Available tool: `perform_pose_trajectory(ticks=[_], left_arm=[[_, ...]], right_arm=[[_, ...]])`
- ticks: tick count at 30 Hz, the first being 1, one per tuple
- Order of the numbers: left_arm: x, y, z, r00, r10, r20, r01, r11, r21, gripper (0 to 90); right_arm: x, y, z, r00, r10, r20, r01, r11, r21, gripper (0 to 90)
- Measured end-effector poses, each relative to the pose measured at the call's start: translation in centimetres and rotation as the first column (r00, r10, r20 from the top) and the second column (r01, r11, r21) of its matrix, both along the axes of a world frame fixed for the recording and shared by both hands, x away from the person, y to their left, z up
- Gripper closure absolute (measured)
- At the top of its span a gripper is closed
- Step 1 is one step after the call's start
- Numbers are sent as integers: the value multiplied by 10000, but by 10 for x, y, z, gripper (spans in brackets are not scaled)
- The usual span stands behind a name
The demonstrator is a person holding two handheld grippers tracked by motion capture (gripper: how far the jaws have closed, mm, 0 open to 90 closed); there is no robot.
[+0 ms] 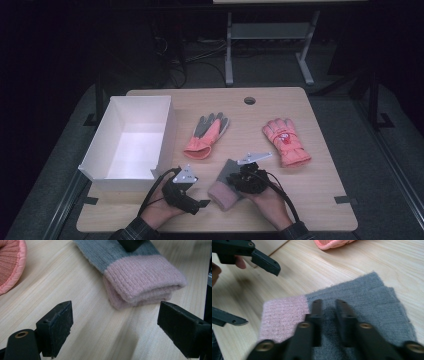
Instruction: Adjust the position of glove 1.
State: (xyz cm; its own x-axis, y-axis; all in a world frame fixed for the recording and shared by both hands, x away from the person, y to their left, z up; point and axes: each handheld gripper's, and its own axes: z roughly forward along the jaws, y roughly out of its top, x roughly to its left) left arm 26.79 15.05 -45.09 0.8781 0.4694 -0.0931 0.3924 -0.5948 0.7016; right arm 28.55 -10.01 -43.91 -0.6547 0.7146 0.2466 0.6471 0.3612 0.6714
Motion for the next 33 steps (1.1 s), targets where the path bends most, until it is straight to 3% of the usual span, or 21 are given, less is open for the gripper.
perform_pose_trajectory(ticks=[3,7,8,10,11,20,23,28,29,33], left_arm=[[1,-1,0,10000,-23,9,23,10000,32,126],[1,-1,0,10000,-30,-6,30,10000,64,126],[2,-1,0,10000,1,-15,-1,10000,27,126],[2,-1,0,10000,46,-6,-46,10000,14,126],[2,-2,0,10000,18,-18,-18,10000,39,126],[3,-3,0,10000,-61,-28,61,9999,105,127],[3,-2,0,10000,-85,-21,85,9998,168,127],[3,-2,0,10000,-74,-15,74,9998,158,127],[3,-2,-1,10000,-39,-27,39,9999,119,127],[3,-3,-1,10000,-32,-32,32,9999,141,127]], right_arm=[[1,-5,3,9994,-3,360,3,10000,0,514],[3,-17,5,9978,326,585,-327,9995,20,457],[3,-21,5,9967,390,716,-389,9992,-30,482],[3,-28,6,9953,532,814,-529,9986,-55,645],[3,-33,7,9947,540,880,-529,9985,-158,683],[3,-60,-1,9989,432,174,-428,9987,-260,763],[2,-61,-8,9986,511,-106,-515,9978,-420,762],[4,-60,-15,9970,609,-474,-623,9977,-278,738],[5,-59,-19,9951,680,-725,-710,9967,-399,761],[6,-58,-20,9937,734,-845,-757,9968,-242,812]])
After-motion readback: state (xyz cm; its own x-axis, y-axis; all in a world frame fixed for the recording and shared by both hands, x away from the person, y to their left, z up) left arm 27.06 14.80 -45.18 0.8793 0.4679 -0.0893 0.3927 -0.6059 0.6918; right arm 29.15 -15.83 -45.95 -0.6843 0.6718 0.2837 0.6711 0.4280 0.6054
